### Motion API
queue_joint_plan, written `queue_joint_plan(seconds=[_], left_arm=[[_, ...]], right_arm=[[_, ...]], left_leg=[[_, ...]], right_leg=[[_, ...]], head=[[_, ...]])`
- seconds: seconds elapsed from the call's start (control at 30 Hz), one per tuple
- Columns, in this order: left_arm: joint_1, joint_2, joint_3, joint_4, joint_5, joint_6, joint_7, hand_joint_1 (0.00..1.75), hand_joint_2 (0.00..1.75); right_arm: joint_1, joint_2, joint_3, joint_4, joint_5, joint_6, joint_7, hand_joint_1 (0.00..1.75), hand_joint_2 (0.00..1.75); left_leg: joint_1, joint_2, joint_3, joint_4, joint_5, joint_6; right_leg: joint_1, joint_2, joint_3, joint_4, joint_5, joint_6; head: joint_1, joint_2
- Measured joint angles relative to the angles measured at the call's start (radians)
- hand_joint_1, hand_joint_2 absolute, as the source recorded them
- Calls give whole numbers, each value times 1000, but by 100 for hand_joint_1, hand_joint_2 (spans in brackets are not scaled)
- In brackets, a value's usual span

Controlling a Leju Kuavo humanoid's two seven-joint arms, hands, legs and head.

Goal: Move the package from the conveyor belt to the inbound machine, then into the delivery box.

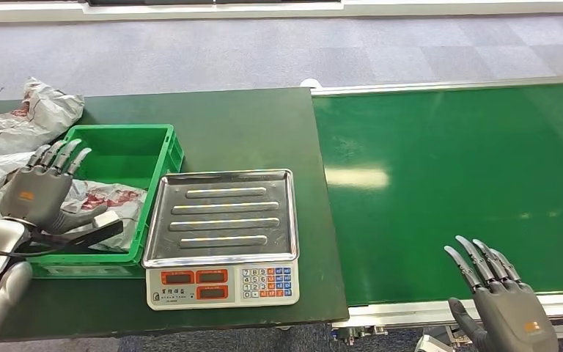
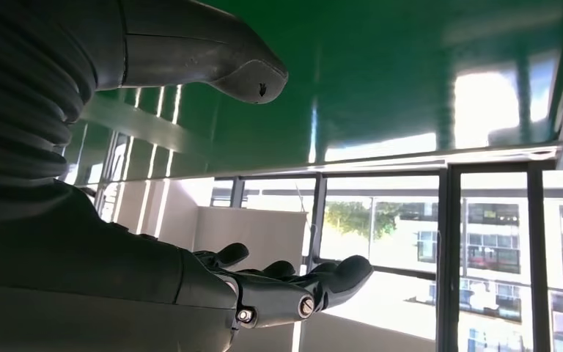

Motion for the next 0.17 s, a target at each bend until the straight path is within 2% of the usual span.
queue_joint_plan(seconds=[0.17], left_arm=[[-67, 0, 4, -56, 115, 24, -5, 0, 0]], right_arm=[[-8, 1, -4, -2, -11, 0, -4, 0, 175]], left_leg=[[0, -1, 0, 0, 0, 0]], right_leg=[[0, 0, 1, 0, 0, 0]], head=[[0, 0]])
